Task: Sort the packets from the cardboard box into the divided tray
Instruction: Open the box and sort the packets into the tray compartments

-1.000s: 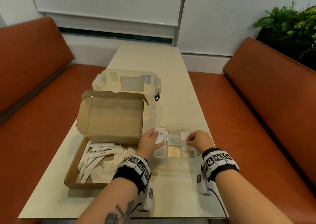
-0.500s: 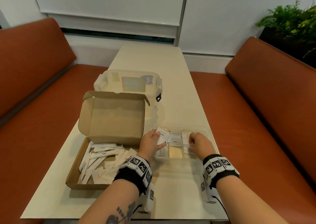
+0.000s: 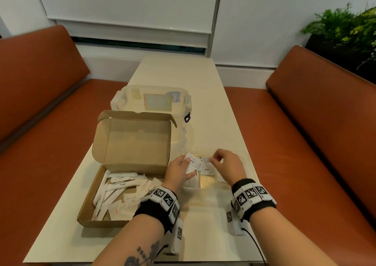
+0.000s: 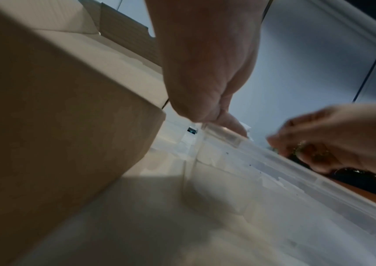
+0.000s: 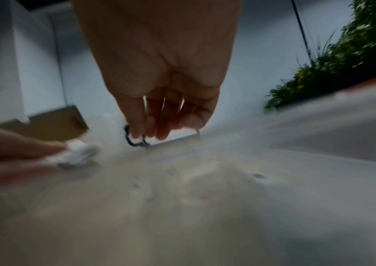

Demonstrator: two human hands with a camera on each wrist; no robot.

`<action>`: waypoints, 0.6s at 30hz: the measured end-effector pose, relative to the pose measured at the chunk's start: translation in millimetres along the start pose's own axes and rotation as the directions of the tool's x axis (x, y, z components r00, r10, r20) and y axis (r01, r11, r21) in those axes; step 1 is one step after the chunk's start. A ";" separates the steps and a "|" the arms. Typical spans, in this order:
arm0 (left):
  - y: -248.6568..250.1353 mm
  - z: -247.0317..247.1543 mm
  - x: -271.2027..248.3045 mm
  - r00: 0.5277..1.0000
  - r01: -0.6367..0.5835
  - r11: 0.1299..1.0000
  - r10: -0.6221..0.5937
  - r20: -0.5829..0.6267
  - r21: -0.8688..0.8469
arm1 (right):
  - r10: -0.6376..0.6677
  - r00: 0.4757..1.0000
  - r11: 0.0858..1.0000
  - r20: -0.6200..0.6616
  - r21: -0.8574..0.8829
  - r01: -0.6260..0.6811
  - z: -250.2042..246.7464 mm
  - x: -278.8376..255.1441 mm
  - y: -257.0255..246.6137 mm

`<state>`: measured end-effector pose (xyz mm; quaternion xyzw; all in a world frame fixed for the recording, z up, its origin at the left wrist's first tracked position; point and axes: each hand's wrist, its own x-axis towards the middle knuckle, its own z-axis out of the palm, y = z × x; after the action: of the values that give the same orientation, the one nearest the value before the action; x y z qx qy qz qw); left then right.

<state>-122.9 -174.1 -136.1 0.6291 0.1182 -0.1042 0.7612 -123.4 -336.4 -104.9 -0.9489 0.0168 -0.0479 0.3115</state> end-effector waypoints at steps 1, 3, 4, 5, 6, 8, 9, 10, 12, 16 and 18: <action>1.1 0.3 -0.6 1.000 0.011 1.000 -0.011 0.003 -0.006 | -0.002 1.000 0.997 0.025 0.076 0.000 1.1 0.3 -9.4; 2.8 1.0 -1.9 0.999 0.031 0.999 -0.030 0.024 -0.035 | 0.014 0.997 0.979 0.076 0.203 -0.029 5.0 0.6 -23.9; 4.1 1.0 -3.1 0.999 0.042 0.998 -0.040 0.034 -0.056 | 0.026 0.995 0.969 0.093 0.241 -0.048 7.1 0.9 -27.9; 5.2 1.1 -4.8 0.998 0.056 0.995 -0.053 0.044 -0.079 | 0.040 0.994 0.962 0.105 0.264 -0.067 9.0 0.8 -30.2; 6.1 1.2 -6.4 0.997 0.068 0.993 -0.064 0.050 -0.096 | 0.057 0.992 0.954 0.115 0.287 -0.088 10.5 0.3 -31.2; 6.2 0.4 -9.0 0.996 0.075 0.992 -0.070 0.054 -0.106 | 0.093 0.987 0.924 0.134 0.359 -0.136 12.8 -1.1 -30.7; 5.8 -0.7 -9.7 0.996 0.073 0.992 -0.068 0.057 -0.100 | 0.107 0.984 0.907 0.143 0.391 -0.156 13.5 -1.4 -30.1; 5.6 -1.6 -10.3 0.996 0.071 0.993 -0.065 0.067 -0.092 | 0.118 0.982 0.895 0.148 0.413 -0.170 14.0 -1.7 -29.3; 6.3 -3.3 -12.2 0.994 0.068 0.994 -0.060 0.089 -0.085 | 0.136 0.978 0.872 0.157 0.449 -0.193 14.2 -1.3 -27.8; 7.4 -6.2 -12.3 0.996 0.065 0.993 -0.058 0.065 -0.097 | 0.150 0.980 0.846 0.133 0.496 -0.196 13.9 0.1 -24.9; 9.7 -6.4 -13.2 0.998 0.054 0.995 -0.051 0.035 -0.086 | 0.152 0.983 0.838 0.102 0.515 -0.183 11.4 1.2 -23.0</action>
<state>-132.7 -165.9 -124.1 0.5903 0.1268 -0.1292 0.7866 -121.0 -311.2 -100.3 -0.8246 0.0773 0.0036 0.5604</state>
